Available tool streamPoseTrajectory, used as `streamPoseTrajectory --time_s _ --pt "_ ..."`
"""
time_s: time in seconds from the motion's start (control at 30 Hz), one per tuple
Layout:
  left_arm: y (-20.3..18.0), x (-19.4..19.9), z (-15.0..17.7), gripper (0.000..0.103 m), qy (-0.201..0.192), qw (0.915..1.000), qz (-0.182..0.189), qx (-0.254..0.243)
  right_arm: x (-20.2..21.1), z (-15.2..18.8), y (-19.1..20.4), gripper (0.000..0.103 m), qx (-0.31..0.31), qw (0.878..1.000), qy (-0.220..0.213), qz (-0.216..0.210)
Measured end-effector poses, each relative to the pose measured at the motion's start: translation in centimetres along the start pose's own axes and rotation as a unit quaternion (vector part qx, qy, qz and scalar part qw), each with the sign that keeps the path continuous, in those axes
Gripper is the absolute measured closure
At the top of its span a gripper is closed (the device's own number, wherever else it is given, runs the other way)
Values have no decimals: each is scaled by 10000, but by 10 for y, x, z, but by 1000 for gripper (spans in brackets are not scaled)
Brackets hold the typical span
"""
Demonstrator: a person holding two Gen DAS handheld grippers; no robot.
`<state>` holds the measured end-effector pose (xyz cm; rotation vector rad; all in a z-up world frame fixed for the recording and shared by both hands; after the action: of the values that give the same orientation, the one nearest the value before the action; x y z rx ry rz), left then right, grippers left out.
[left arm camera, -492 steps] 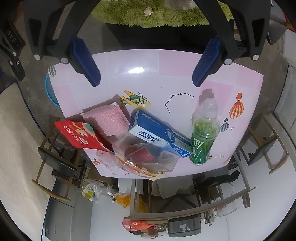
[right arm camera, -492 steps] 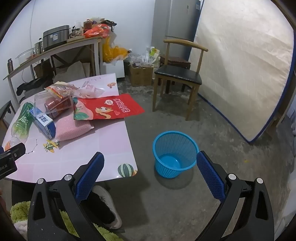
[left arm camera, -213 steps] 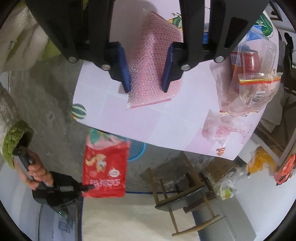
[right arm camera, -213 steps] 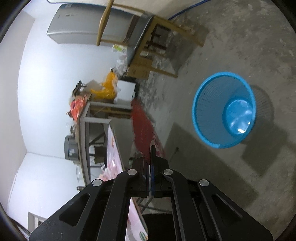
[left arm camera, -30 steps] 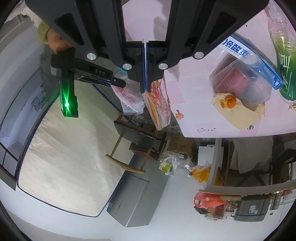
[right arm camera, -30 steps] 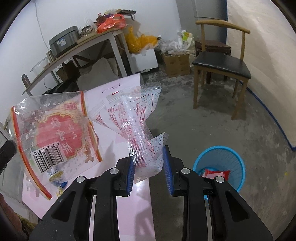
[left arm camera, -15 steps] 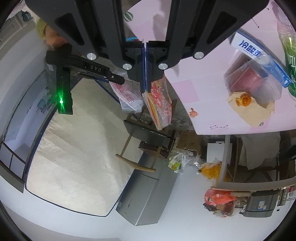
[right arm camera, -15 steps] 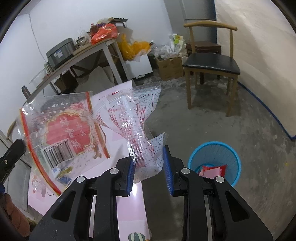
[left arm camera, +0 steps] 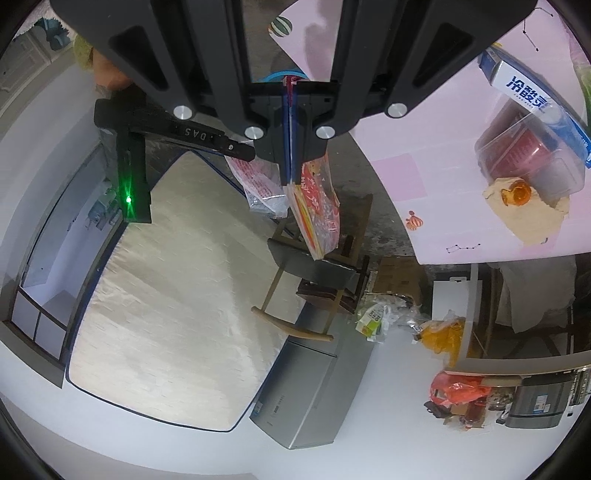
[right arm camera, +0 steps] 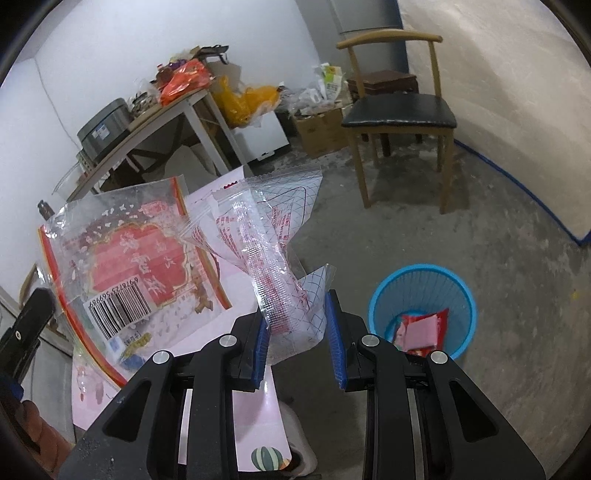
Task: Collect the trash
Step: 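Lift the clear bags off the table with both tools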
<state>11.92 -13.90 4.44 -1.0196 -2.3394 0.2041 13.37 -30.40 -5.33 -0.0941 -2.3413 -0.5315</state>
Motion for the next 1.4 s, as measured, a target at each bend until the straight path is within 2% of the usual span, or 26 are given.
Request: streamPoseTrajectory --time_s 1.07,1.4 --pt "-2 -8 2 103 107 9998 83 110 10 -2 -11 76 -165 9998 -119 82" --pt "-8 -18 -2 103 158 9997 108 134 10 -3 -27 76 -371 9992 -165 26"
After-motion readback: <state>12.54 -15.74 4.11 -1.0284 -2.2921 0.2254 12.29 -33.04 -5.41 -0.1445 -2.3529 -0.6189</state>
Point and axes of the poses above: each gripper's, at about its wrist camera, not at the fingertips, and x roughly against the way its jaws point, y to its left, z to its underside, the point moved 7 cm from there along -x, roughly the way its jaws point, and after that the axes turned 3 degrees about -z, right-handed, at the moved point
